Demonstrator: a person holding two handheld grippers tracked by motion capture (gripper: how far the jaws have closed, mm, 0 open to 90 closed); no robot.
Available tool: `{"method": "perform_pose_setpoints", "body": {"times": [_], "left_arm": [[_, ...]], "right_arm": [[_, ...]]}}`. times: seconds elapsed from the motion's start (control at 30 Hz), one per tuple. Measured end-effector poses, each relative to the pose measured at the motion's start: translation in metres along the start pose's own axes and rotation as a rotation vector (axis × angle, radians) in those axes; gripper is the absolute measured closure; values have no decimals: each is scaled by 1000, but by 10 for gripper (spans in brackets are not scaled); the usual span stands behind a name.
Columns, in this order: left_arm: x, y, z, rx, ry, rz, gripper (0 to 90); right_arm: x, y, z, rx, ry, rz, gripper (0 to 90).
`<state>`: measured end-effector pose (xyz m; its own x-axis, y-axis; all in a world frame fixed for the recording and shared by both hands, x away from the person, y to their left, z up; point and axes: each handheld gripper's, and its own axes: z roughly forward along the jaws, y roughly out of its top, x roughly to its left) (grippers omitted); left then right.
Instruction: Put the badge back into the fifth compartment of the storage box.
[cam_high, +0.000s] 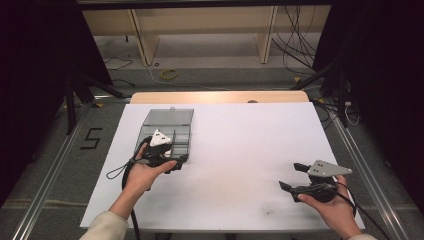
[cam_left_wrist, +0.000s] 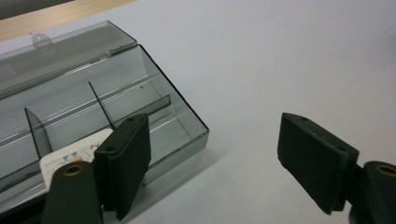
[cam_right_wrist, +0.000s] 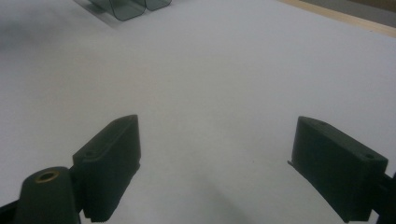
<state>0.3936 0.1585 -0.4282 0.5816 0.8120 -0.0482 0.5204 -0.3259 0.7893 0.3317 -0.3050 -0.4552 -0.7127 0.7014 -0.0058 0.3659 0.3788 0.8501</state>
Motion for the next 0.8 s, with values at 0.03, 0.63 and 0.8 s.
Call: {"method": "perform_pose_setpoints", "body": {"times": [0.03, 0.63, 0.8], "left_arm": [[-1, -2, 0, 1, -5, 5, 249], [-25, -32, -9, 17, -12, 57, 240], [-28, -40, -15, 14, -3, 60, 239]], "right_arm": [[0, 0, 0, -1, 1, 0, 162], [0, -1, 1, -2, 2, -1, 162], [0, -1, 1, -2, 3, -2, 162]]}}
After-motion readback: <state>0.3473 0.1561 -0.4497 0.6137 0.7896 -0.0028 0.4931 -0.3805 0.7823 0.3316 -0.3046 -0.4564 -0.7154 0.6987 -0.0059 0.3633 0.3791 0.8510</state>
